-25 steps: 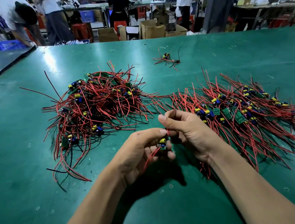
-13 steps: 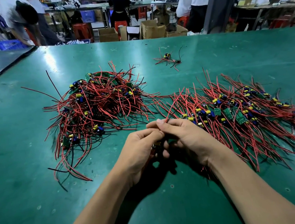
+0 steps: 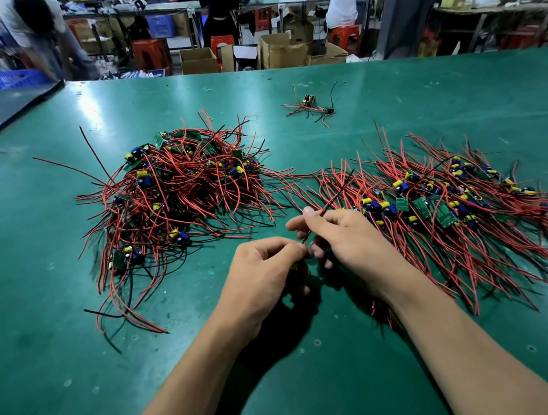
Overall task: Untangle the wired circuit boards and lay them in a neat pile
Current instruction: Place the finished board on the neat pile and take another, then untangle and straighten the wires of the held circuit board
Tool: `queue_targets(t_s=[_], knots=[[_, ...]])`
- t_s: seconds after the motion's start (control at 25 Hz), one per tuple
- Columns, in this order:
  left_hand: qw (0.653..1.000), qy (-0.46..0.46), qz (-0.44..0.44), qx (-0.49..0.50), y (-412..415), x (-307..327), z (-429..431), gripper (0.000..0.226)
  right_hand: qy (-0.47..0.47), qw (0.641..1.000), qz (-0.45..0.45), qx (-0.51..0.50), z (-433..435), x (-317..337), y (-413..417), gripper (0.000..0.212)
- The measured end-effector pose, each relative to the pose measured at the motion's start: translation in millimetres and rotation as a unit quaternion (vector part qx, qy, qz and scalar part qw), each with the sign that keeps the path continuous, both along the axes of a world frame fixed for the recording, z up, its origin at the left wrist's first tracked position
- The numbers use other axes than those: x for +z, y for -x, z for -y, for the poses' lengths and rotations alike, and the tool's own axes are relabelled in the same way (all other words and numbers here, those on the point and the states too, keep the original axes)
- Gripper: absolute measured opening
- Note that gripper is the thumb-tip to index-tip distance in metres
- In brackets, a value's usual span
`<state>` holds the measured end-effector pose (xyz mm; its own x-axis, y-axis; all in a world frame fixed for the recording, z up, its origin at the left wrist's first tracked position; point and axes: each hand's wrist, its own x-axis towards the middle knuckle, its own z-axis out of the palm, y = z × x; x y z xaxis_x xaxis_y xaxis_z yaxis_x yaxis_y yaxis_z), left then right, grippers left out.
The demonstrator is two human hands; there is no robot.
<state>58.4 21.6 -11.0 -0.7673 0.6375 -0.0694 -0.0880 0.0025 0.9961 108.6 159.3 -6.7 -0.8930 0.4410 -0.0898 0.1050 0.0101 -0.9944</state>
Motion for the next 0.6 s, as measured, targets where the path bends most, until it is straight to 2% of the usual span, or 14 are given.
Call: queue_targets(t_s=[0.12,0.2,0.32,0.44,0.6], knots=[[1.000,-0.006,0.023,-0.001,1.3,1.0,1.6,0.022,0.000,1.000,0.001,-0.016,4.2,-0.6,2.1,0.043],[0.999,-0.022,0.041,0.002,2.1,1.3,2.7,0.022,0.004,0.999,0.018,0.028,6.7,-0.5,-1.1,0.041],[0.999,-0.032,0.038,0.005,3.2,1.1,3.3,0.020,0.071,0.993,0.036,0.085,10.3,1.7,-6.8,0.041],[0.997,-0.037,0.063,0.008,3.2,1.8,1.1,0.025,0.139,0.989,-0.002,0.056,14.1,4.1,-5.3,0.027],[0.994,-0.050,0.096,-0.004,4.4,5.4,1.8,0.031,0.181,0.982,-0.046,0.004,19.4,0.2,0.4,0.030]])
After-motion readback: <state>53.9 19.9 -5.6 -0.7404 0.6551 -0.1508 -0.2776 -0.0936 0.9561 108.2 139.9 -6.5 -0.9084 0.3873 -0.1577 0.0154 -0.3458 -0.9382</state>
